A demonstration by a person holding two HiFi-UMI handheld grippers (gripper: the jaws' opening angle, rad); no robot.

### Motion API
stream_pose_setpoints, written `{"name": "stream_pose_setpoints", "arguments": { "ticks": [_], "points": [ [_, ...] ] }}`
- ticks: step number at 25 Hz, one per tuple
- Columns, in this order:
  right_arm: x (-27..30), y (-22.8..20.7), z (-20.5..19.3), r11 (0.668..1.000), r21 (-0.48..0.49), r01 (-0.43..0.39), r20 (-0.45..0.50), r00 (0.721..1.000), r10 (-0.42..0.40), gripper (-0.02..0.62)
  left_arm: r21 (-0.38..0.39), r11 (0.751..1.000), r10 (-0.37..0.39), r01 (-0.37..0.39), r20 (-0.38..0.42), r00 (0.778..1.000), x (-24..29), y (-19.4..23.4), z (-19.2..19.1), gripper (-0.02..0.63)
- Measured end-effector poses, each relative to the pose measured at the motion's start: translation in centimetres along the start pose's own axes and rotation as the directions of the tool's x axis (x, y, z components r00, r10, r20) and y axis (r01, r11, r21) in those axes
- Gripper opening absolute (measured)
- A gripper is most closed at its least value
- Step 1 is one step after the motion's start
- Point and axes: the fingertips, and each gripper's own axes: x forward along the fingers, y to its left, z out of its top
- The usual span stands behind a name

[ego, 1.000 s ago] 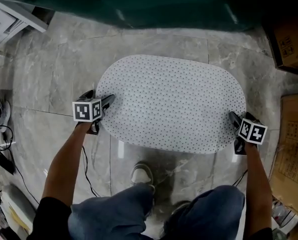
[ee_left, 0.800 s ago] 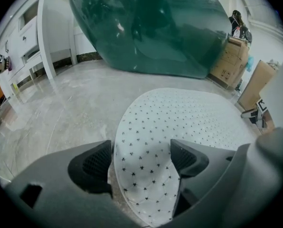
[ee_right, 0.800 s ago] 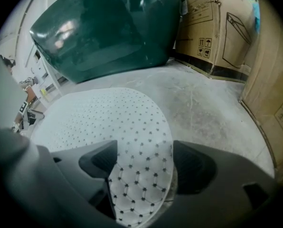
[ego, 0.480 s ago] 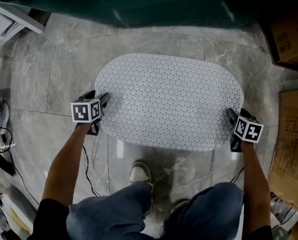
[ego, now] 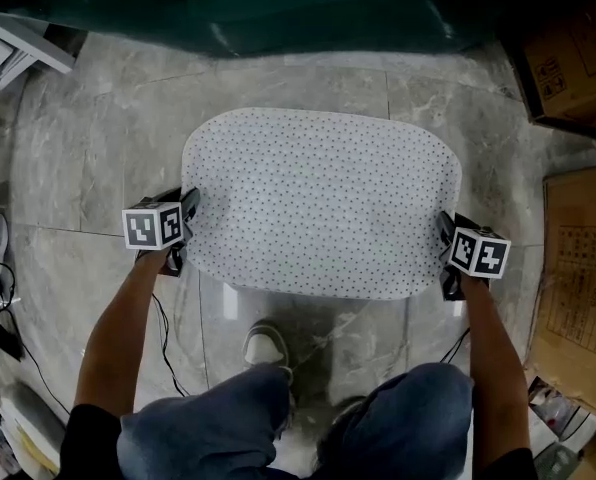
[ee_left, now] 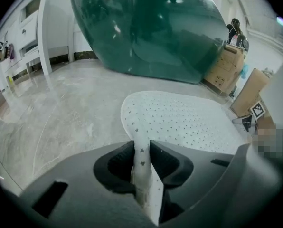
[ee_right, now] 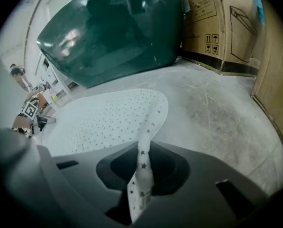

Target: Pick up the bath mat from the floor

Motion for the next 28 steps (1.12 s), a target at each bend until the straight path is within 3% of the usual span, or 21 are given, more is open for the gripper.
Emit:
{"name": "stream_pose_setpoints", "arguments": {
  "ticks": [9,28],
  "points": [
    [-0.5,0.3,0.4,0.998,0.041,-0.042,0.021,0.999,0.041,0.034,0.014,1.000,-0.026,0.026,-0.004,1.000,-0.2,-1.0,0.4,0.048],
    [-6.8,4.1,5.2,0.992,0.031,-0.120,0.082,0.990,0.117,0.031,0.030,0.996,-0.086,0.085,0.028,0.996,-6.7,-5.4,5.4,0.038]
  ]
}}
